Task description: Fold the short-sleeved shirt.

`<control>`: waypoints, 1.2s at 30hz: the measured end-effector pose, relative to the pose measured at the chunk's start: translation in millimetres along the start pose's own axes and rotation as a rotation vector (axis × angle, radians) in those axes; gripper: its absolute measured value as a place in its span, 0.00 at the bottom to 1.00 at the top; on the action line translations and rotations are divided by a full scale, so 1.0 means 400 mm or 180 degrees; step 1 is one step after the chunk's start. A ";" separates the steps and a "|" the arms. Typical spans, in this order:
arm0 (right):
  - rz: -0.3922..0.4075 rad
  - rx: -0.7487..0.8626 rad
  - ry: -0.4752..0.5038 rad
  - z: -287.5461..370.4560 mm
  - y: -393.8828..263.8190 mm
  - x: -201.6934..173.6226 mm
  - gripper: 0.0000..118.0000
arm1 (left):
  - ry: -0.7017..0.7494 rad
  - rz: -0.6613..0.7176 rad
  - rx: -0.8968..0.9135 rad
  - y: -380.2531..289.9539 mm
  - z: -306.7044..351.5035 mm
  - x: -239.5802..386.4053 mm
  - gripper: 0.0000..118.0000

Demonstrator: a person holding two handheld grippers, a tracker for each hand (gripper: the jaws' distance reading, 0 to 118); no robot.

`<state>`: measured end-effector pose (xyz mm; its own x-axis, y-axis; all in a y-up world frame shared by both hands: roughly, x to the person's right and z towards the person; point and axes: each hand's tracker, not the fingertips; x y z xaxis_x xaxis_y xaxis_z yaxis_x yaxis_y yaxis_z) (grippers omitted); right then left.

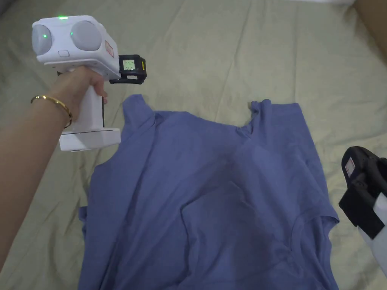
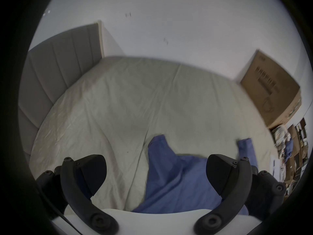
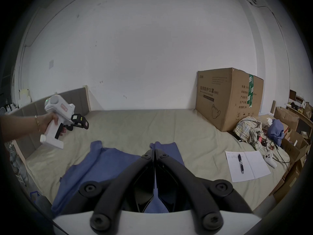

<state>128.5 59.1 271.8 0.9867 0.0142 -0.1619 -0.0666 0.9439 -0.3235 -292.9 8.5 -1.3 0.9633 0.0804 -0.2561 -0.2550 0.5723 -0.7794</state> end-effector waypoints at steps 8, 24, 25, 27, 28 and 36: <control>0.0032 -0.0269 -0.0182 -0.139 -0.033 0.006 0.00 | 0.0146 -0.0138 -0.0562 0.021 -0.263 0.043 0.95; 0.0045 -0.0569 -0.0198 -0.219 -0.040 -0.019 0.00 | -0.0119 -0.0187 -0.0209 0.013 -0.253 0.034 0.00; 0.0045 -0.0595 -0.0175 -0.229 -0.025 -0.016 0.00 | -0.0189 -0.0155 -0.0160 0.016 -0.230 0.027 0.00; 0.0023 -0.0660 -0.0118 -0.260 0.013 -0.001 0.00 | -0.0213 -0.0127 -0.0039 0.014 -0.195 0.017 0.00; 0.0004 -0.0743 -0.0050 -0.262 0.032 0.022 0.00 | -0.0217 -0.0145 0.0014 0.012 -0.177 0.012 0.00; -0.0209 -0.1859 0.0315 -0.593 0.117 0.114 0.98 | -0.0258 -0.0226 0.0155 -0.015 -0.064 -0.009 0.00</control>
<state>135.1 25.8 28.3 0.9749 -0.0954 -0.2012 -0.1041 0.6035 -0.7905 -297.2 -16.0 -10.4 0.9829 0.1027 -0.1526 -0.1833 0.6178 -0.7647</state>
